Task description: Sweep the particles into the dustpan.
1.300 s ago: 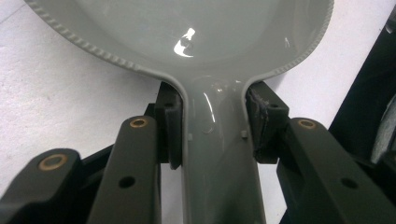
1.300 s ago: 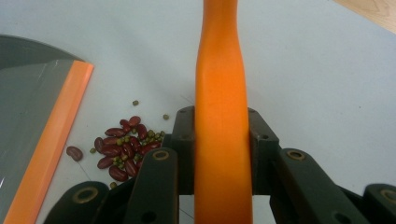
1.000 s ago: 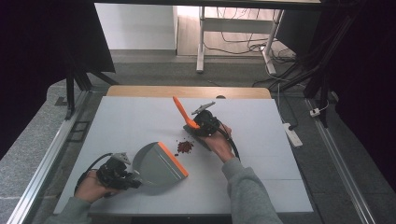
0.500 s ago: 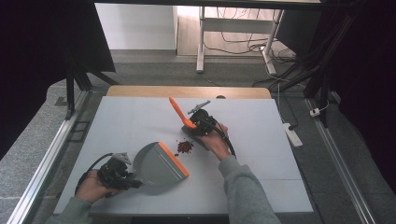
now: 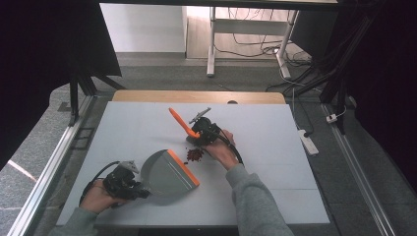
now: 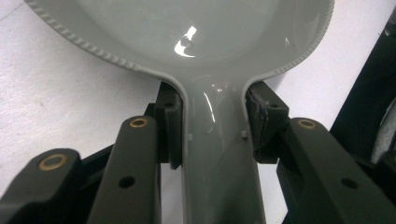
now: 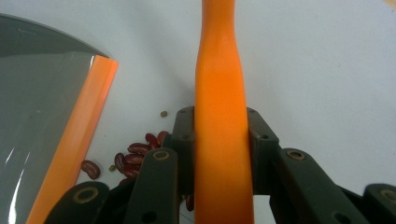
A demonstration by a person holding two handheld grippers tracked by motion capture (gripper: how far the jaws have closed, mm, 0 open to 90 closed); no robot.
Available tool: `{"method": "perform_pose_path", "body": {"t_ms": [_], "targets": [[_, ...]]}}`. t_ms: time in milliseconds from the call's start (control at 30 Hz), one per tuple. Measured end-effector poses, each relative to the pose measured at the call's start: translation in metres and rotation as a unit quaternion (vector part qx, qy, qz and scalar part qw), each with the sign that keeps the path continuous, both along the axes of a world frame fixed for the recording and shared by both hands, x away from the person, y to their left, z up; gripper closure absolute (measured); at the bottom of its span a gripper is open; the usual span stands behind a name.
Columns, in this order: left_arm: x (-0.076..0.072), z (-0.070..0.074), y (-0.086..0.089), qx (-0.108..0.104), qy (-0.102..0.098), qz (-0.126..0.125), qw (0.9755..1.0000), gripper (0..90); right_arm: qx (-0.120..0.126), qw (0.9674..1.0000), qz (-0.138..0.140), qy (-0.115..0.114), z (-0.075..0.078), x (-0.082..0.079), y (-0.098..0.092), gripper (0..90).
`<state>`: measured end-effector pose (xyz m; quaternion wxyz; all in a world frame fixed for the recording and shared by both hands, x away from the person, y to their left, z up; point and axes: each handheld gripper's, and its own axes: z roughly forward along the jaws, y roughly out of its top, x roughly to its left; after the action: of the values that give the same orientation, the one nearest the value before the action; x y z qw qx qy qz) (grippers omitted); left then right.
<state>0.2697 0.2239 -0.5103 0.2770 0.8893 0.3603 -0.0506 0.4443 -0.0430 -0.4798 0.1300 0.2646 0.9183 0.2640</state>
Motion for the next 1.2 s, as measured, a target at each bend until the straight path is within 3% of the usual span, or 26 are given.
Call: {"method": "perform_pose_path", "body": {"t_ms": [367,1200], "targets": [[0.0,0.0,0.0,-0.001,0.0,0.0,1.0,61.7,-0.004,0.9998,0.018,0.003,0.0,-0.009,0.006,71.0],[0.001,-0.001,-0.001,-0.001,0.002,0.001,1.0,61.7,0.016,0.999,0.039,0.011,-0.001,-0.028,0.014,71.0]]}}
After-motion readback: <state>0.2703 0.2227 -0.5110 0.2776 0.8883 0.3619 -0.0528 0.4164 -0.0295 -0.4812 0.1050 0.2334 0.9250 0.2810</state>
